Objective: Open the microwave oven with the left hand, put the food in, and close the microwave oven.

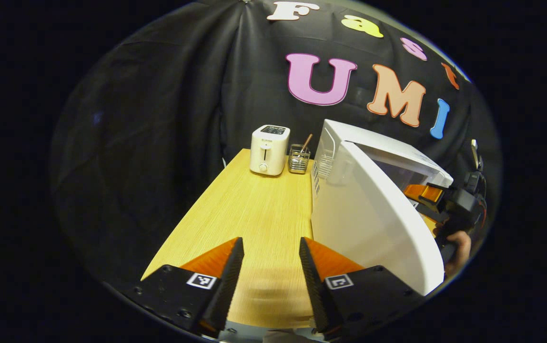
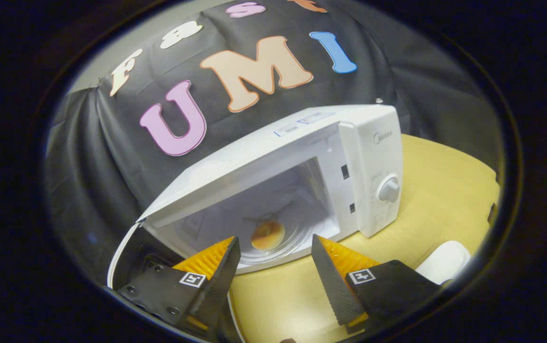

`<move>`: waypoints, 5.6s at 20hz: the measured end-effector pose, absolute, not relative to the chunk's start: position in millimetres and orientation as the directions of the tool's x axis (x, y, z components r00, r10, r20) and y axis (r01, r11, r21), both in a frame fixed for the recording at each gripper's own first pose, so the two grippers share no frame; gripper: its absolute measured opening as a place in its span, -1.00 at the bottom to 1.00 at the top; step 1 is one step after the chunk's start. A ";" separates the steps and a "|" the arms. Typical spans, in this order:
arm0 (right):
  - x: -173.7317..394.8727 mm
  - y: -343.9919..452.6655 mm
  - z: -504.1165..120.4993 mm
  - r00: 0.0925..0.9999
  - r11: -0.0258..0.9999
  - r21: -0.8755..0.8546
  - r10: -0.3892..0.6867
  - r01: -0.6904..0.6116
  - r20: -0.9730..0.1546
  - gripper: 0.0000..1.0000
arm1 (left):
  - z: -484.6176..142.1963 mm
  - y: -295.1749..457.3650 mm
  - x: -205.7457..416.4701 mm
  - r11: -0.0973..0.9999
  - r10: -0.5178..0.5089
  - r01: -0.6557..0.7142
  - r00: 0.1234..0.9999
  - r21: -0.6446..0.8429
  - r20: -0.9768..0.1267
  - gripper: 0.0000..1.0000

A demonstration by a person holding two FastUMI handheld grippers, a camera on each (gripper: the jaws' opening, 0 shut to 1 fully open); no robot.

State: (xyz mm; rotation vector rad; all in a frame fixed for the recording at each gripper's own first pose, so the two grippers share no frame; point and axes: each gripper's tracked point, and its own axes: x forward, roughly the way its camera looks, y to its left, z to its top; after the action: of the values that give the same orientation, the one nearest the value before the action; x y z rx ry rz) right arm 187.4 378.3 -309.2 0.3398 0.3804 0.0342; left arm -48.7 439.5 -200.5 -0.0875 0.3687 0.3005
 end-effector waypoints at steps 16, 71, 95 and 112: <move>75.6 272.4 -227.8 0.957 0.980 0.170 -0.056 0.107 -0.284 0.75 | -196.9 363.7 -54.5 0.998 0.047 -0.030 0.947 0.059 -0.318 -0.99; 65.5 62.8 -176.8 0.968 0.998 0.063 -0.014 0.030 -0.251 0.76 | -190.9 112.2 176.0 0.998 0.021 -0.033 0.983 -0.062 -0.180 -0.99; 83.3 78.8 -177.3 0.959 0.999 0.035 0.031 -0.022 -0.282 0.86 | -190.6 109.5 198.5 0.994 0.073 -0.084 0.986 -0.070 -0.148 -0.99; 93.3 94.0 -152.4 0.966 0.996 0.021 0.093 -0.091 -0.242 0.76 | -101.3 133.5 54.0 0.990 0.138 -0.140 0.988 -0.021 -0.069 0.06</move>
State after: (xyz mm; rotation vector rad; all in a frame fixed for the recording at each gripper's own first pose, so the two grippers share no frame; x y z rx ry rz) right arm 93.3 94.0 -152.4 0.0101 0.2452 0.0931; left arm 54.0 133.5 -101.3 -0.0257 0.0672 0.1393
